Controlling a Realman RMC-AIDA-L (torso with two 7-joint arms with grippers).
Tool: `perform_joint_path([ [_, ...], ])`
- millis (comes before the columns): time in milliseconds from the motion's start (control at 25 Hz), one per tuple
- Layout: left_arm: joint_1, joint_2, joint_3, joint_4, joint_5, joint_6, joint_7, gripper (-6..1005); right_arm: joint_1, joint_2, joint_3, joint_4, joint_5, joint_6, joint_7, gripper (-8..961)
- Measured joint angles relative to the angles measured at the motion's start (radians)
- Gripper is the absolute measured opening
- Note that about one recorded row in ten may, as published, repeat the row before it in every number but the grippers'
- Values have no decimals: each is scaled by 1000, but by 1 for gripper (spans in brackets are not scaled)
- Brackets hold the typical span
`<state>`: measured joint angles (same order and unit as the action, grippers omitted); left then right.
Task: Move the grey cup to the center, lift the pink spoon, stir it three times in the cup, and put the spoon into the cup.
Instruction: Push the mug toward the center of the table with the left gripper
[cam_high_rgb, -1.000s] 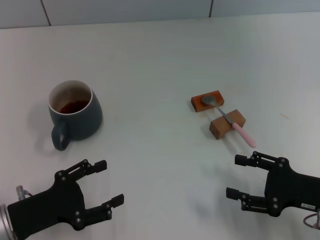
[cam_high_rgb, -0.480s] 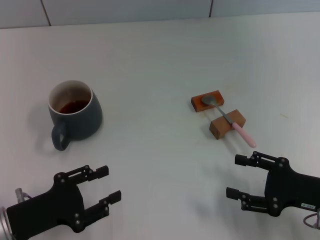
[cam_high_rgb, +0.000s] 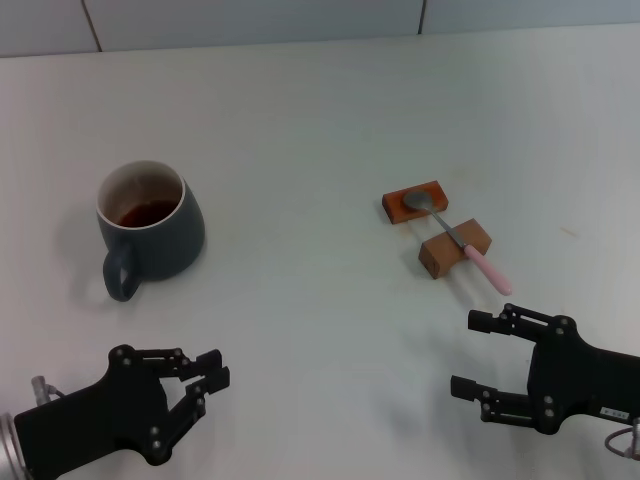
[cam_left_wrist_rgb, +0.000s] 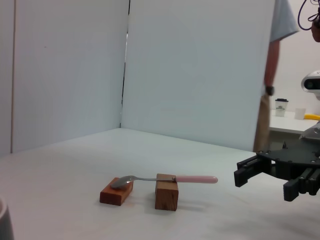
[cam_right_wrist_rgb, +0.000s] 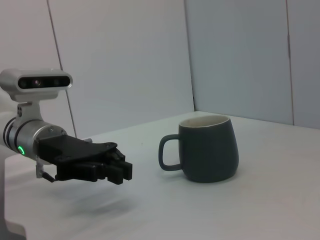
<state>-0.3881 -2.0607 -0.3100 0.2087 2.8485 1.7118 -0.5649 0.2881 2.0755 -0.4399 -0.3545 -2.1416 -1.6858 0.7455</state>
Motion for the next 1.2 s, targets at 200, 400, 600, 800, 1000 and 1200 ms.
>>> perform_joint_path([
  [200,0,-1,-21,-6,-10,9,-4,150,0,0,0,3,-1,3,0,774],
  [400,-13,1,-168,-59,-117,47,-54,-2,0,0,0,7,-1,15,0,774],
  [600,-34,7,-404,-55,-285,17,9,4,1,0,0,10,-1,18,0,774],
  [800,-45,31,-472,-55,-355,-83,154,11,2,0,0,9,-1,18,0,774],
  [1000,-61,10,-471,-64,-390,-267,483,17,1,0,0,9,3,16,0,775],
  [1200,-67,-7,-464,-115,-384,-422,674,24,0,0,4,9,5,14,0,775],
])
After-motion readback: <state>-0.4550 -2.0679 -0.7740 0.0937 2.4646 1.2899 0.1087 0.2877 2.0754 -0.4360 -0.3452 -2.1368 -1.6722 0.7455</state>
